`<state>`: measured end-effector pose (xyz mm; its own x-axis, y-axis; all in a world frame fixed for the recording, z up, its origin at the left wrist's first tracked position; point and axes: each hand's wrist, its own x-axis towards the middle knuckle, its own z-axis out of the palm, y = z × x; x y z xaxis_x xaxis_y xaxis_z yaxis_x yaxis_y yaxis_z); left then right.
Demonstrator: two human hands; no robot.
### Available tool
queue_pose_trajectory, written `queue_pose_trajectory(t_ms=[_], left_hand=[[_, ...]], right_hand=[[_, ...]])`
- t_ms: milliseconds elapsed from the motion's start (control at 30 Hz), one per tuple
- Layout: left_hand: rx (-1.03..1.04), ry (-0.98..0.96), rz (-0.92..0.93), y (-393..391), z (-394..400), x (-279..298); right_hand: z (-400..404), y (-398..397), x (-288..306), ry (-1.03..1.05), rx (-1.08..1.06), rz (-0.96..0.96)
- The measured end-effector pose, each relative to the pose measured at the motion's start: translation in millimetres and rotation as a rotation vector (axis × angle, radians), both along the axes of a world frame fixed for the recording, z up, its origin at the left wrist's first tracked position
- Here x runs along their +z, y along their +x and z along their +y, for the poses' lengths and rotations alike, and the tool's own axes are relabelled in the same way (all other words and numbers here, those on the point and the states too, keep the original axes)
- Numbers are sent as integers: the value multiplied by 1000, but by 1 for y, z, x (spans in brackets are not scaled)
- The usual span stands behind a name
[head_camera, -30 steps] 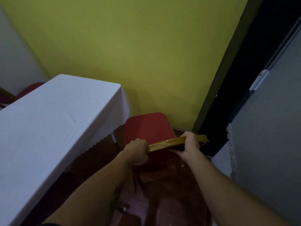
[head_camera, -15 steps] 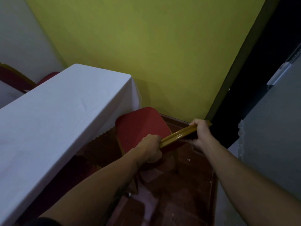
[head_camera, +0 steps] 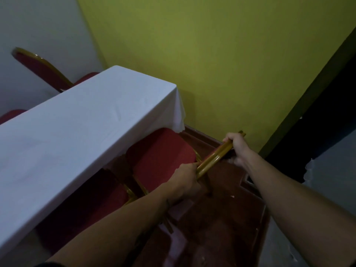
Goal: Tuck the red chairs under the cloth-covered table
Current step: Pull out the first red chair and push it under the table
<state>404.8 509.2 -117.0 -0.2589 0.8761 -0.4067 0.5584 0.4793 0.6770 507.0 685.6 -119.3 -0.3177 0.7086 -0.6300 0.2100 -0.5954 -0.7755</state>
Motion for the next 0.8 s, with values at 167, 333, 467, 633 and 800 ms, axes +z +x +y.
queue_pose_trajectory(t_ms=[167, 333, 467, 633, 800], left_hand=[[101, -14, 13, -19, 1, -3], [176, -30, -1, -41, 7, -5], [196, -38, -4, -56, 16, -8], [198, -50, 46, -72, 22, -12], [179, -60, 50, -82, 33, -10]], right_hand=[[4, -33, 2, -18, 104, 16], [14, -65, 5, -3, 181, 19], [26, -83, 3, 10, 192, 14], [36, -104, -10, -32, 208, 32], [50, -118, -11, -14, 222, 6]])
